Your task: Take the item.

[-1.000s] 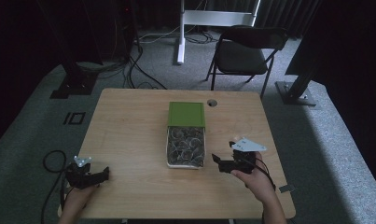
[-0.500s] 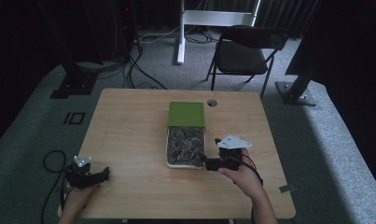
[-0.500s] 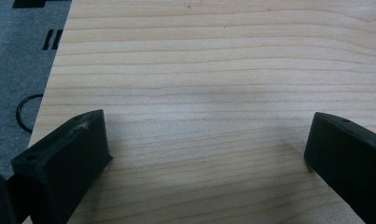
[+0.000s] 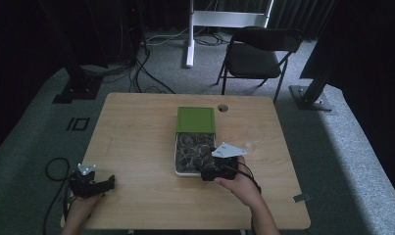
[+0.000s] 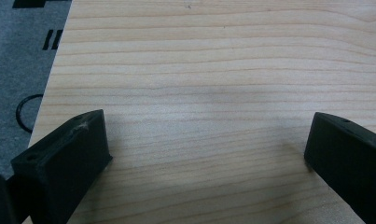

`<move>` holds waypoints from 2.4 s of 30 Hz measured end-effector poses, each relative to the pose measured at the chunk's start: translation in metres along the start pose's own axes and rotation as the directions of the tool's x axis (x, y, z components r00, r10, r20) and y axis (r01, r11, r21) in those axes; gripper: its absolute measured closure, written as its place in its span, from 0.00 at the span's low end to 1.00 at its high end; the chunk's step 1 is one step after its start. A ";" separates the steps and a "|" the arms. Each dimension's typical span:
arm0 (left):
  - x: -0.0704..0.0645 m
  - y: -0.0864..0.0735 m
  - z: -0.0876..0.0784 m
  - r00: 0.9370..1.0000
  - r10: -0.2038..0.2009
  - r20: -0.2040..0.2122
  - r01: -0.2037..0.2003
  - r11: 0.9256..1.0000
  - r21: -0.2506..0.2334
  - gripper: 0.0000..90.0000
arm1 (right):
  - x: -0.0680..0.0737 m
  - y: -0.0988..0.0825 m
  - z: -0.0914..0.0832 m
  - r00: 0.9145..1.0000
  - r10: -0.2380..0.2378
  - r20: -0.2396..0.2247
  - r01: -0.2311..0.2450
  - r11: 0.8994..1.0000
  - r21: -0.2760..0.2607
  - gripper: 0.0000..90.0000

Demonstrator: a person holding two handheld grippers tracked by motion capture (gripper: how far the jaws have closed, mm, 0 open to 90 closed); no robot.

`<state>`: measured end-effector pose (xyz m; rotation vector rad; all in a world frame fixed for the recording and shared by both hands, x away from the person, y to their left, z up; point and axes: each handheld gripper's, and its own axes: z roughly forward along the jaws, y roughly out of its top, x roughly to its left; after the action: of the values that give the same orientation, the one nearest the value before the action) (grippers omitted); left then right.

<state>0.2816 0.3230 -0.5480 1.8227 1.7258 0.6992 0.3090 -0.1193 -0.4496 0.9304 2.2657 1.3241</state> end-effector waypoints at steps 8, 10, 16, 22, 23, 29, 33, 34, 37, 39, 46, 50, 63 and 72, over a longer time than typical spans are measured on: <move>0.000 0.000 0.000 1.000 0.000 0.000 0.000 1.000 0.000 0.00 | 0.012 -0.003 0.011 0.999 -0.026 0.030 0.026 1.000 0.002 0.26; 0.000 0.000 0.000 1.000 0.000 0.000 0.000 1.000 0.000 0.00 | 0.015 -0.005 0.014 0.999 -0.033 0.032 0.033 0.999 0.008 0.26; 0.000 0.000 0.000 1.000 0.002 0.000 -0.002 1.000 0.001 0.00 | 0.022 -0.013 0.022 0.998 -0.030 0.055 0.028 0.999 0.024 0.29; 0.000 0.000 0.000 1.000 0.002 0.000 -0.002 1.000 0.001 0.00 | 0.025 -0.015 0.029 0.996 -0.029 0.087 0.026 0.999 0.032 0.36; 0.000 0.000 0.000 1.000 0.002 0.000 -0.002 1.000 0.001 0.00 | 0.025 -0.016 0.030 0.996 -0.029 0.090 0.025 0.999 0.036 0.38; 0.000 0.000 0.000 1.000 0.002 0.000 -0.002 1.000 0.001 0.00 | 0.026 -0.018 0.034 0.993 -0.023 0.119 0.016 0.998 0.052 0.49; 0.000 0.000 0.000 1.000 0.002 0.000 -0.002 1.000 0.001 0.00 | 0.026 -0.020 0.037 0.992 -0.017 0.127 0.008 0.998 0.066 0.52; 0.000 0.000 0.000 1.000 0.002 0.000 -0.002 1.000 0.001 0.00 | 0.026 -0.021 0.038 0.992 -0.013 0.128 0.004 0.998 0.069 0.53; 0.000 0.000 0.000 1.000 0.002 0.000 -0.002 1.000 0.001 0.00 | 0.025 -0.023 0.040 0.991 -0.009 0.131 0.000 0.997 0.074 0.54; 0.000 0.000 0.000 1.000 0.002 0.000 -0.002 1.000 0.001 0.00 | 0.026 -0.024 0.041 0.990 -0.012 0.138 0.002 0.997 0.076 0.56; 0.000 0.000 0.000 1.000 0.002 0.000 -0.002 1.000 0.001 0.00 | 0.029 -0.024 0.044 0.981 -0.031 0.189 0.015 0.996 0.085 0.58; 0.000 0.000 0.000 1.000 0.002 0.000 -0.002 1.000 0.001 0.00 | 0.031 -0.026 0.045 0.980 -0.045 0.196 0.028 0.996 0.088 0.62; 0.000 0.000 0.000 1.000 0.002 0.000 -0.002 1.000 0.001 0.00 | 0.027 -0.031 0.055 0.987 0.030 0.159 -0.048 0.992 0.113 0.72; 0.000 0.000 0.000 1.000 0.002 0.000 -0.002 1.000 0.001 0.00 | 0.027 -0.027 0.057 0.985 0.021 0.171 -0.042 0.992 0.119 0.82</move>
<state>0.2815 0.3231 -0.5479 1.8256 1.7247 0.6992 0.3136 -0.0742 -0.5005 1.0811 2.2287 1.0844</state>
